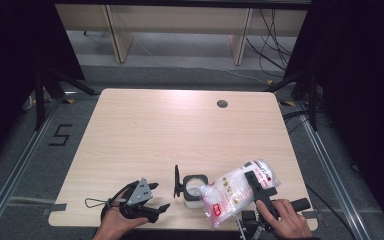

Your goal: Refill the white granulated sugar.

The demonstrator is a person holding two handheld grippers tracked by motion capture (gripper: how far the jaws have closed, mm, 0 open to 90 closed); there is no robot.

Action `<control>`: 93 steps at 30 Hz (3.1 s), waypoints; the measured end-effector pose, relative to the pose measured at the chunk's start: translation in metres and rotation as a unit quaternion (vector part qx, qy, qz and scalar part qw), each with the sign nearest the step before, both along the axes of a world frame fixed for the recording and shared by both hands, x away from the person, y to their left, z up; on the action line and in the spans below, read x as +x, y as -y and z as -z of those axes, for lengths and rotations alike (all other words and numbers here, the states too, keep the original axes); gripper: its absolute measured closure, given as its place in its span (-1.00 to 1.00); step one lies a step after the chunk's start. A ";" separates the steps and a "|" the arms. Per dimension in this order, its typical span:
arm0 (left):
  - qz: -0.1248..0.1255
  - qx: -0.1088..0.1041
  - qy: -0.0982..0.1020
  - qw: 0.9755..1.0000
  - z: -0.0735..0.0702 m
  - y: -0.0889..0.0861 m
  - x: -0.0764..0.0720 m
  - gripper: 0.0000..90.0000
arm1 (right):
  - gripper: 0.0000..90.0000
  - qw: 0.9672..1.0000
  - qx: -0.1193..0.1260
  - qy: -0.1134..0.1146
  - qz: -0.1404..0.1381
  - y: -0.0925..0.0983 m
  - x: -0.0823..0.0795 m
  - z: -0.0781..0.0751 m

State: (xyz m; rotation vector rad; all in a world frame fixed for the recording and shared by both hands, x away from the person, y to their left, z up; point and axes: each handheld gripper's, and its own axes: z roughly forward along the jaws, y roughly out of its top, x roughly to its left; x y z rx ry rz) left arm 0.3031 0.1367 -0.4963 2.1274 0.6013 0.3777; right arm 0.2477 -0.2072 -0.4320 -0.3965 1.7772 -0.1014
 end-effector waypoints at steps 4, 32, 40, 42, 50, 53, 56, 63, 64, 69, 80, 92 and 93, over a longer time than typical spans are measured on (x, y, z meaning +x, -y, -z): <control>0.001 0.000 -0.001 1.000 0.000 0.000 0.000 -0.47 | -0.06 1.000 -0.001 0.001 0.000 0.000 0.000 0.000; -0.005 -0.005 -0.007 1.000 0.000 0.000 -0.001 -0.47 | -0.05 1.000 -0.003 0.002 -0.001 0.000 0.000 0.000; -0.007 -0.002 -0.003 1.000 0.000 0.000 -0.001 -0.47 | -0.05 1.000 -0.013 0.000 -0.001 0.000 0.000 -0.001; -0.005 0.002 -0.004 1.000 0.000 0.000 0.000 -0.47 | -0.05 1.000 -0.012 0.000 -0.001 0.000 0.000 -0.001; -0.004 -0.003 -0.007 1.000 0.000 0.000 0.000 -0.47 | -0.05 1.000 -0.011 -0.001 -0.001 0.000 0.000 -0.001; -0.006 -0.005 -0.005 1.000 0.000 0.000 0.000 -0.47 | -0.05 1.000 -0.012 0.000 -0.001 0.000 0.000 -0.001; -0.004 -0.003 -0.007 1.000 0.000 0.000 0.000 -0.47 | -0.05 1.000 -0.014 0.002 -0.001 0.000 0.000 -0.002; -0.007 -0.008 -0.005 1.000 0.001 0.001 -0.001 -0.47 | -0.05 1.000 -0.012 0.006 -0.001 -0.002 -0.001 -0.001; -0.008 -0.007 -0.004 1.000 0.001 0.001 -0.001 -0.47 | -0.05 1.000 -0.010 0.006 0.000 -0.002 -0.002 -0.001; -0.004 0.006 -0.004 1.000 0.000 -0.001 0.000 -0.47 | -0.05 1.000 -0.030 0.006 0.001 -0.002 -0.002 -0.003; -0.001 0.000 0.001 1.000 0.000 0.000 0.000 -0.47 | -0.05 1.000 -0.026 0.006 0.001 -0.002 -0.002 -0.003; -0.004 0.007 -0.003 1.000 -0.001 -0.001 0.000 -0.47 | -0.05 1.000 -0.004 0.005 0.000 -0.001 -0.001 0.000; -0.003 0.007 -0.005 1.000 -0.001 -0.001 0.001 -0.47 | -0.05 1.000 -0.004 0.005 0.000 -0.001 -0.001 0.000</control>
